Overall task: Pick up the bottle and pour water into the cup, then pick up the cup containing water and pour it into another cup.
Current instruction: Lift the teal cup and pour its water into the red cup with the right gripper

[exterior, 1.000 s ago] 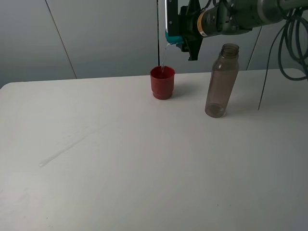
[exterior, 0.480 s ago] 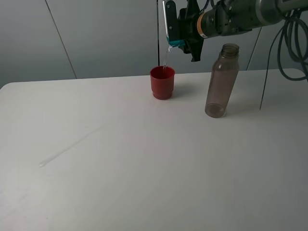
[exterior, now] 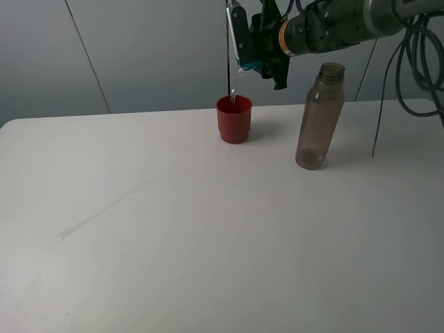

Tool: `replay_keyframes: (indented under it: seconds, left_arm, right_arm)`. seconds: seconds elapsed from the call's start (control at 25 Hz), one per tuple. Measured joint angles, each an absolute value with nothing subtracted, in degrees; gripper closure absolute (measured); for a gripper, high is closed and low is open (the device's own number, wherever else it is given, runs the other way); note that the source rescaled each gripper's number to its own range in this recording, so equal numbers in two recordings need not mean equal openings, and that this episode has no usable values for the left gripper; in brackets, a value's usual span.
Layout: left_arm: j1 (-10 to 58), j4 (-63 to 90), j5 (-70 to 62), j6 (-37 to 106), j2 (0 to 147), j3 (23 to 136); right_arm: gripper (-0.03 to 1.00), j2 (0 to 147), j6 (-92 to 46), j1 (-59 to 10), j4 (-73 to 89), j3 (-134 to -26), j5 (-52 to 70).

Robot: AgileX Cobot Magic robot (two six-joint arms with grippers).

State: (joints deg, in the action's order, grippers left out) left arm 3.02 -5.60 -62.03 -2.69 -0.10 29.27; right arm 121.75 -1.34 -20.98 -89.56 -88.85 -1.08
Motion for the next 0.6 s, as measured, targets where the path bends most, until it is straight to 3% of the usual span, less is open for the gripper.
replay_keyframes:
  seconds: [0.6]
  left_arm:
    - [3.0, -5.6, -62.0, -2.6, -0.1, 29.3]
  right_arm:
    - [0.88, 121.8, -1.3, -21.0, -98.4, -88.8, -0.8]
